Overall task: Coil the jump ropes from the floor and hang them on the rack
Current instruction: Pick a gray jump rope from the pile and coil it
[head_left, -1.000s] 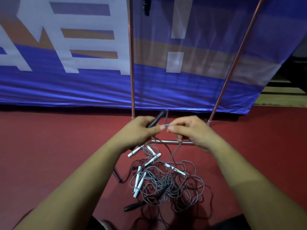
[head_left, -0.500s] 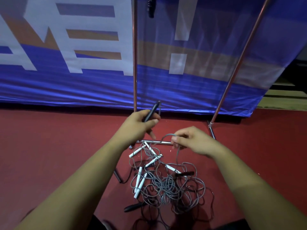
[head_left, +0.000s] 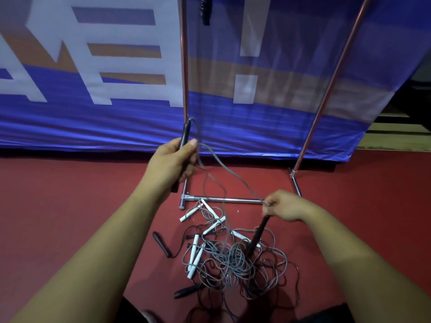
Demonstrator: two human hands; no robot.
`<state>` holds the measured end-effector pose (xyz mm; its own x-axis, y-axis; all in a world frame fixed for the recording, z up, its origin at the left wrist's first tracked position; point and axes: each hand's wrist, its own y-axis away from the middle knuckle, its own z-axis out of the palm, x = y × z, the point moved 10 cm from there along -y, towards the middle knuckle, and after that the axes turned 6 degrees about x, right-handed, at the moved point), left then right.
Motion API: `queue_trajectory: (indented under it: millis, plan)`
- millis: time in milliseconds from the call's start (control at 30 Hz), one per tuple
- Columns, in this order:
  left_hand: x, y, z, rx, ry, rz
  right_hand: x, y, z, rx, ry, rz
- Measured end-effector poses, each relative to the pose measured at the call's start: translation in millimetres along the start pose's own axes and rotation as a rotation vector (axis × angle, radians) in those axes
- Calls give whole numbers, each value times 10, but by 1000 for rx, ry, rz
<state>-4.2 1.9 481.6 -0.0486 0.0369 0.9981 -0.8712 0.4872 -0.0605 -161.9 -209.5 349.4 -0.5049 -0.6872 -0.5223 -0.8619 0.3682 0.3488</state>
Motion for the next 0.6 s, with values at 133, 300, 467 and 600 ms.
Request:
queue_trajectory:
  millis: [133, 300, 467, 600]
  plan:
    - [-40, 1, -168, 115, -618, 99, -326, 74, 21, 13, -288, -54]
    - [-320, 256, 447, -260, -363, -93, -963, 276, 16, 7, -402, -265]
    - [-408, 429, 714, -462, -426, -117, -1037, 363, -165, 43, -647, -260]
    - [-353, 275, 577, -307, -328, -77, -962, 389, -150, -1, -547, -279]
